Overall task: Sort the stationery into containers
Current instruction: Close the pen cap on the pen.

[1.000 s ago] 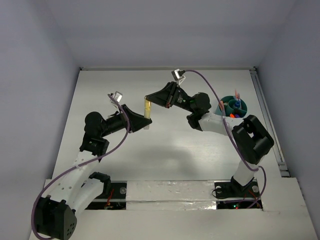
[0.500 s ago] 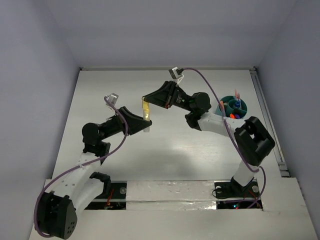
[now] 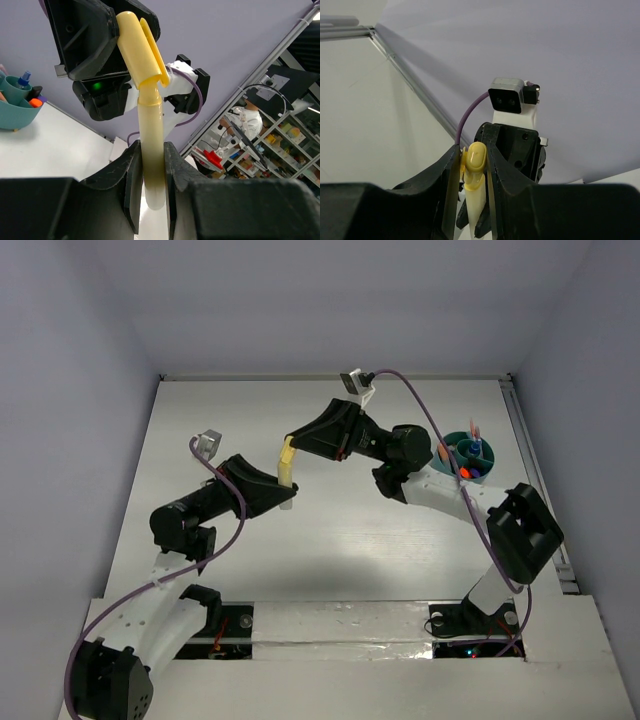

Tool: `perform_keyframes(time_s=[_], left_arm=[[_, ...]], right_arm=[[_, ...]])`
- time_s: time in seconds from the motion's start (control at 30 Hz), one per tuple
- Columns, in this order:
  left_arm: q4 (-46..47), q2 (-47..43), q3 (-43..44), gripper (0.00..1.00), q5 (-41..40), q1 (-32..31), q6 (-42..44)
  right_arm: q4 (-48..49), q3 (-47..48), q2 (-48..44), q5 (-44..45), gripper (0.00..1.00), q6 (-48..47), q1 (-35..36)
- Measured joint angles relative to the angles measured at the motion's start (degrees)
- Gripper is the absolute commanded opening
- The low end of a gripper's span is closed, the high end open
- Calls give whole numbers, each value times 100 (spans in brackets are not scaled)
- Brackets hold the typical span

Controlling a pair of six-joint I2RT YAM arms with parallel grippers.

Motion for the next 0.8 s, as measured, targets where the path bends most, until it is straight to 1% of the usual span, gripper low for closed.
perform_keyframes(time_s=[0.23, 0.43, 0.53, 0.67, 0.8], left_arm=[[-17, 2, 35, 0, 26, 0, 9], [-122, -15, 35, 0, 105, 0, 55], [-398, -96, 42, 0, 188, 0, 210], [-999, -238, 103, 0, 299, -2, 577], [-1683, -382, 166, 0, 358, -11, 1038]], right_arm=[[-2, 79, 24, -61, 0, 20, 26], [11, 221, 157, -345, 0, 87, 24], [11, 221, 162, -485, 0, 13, 13], [-22, 140, 81, -590, 0, -317, 9], [-619, 39, -203, -717, 0, -911, 4]])
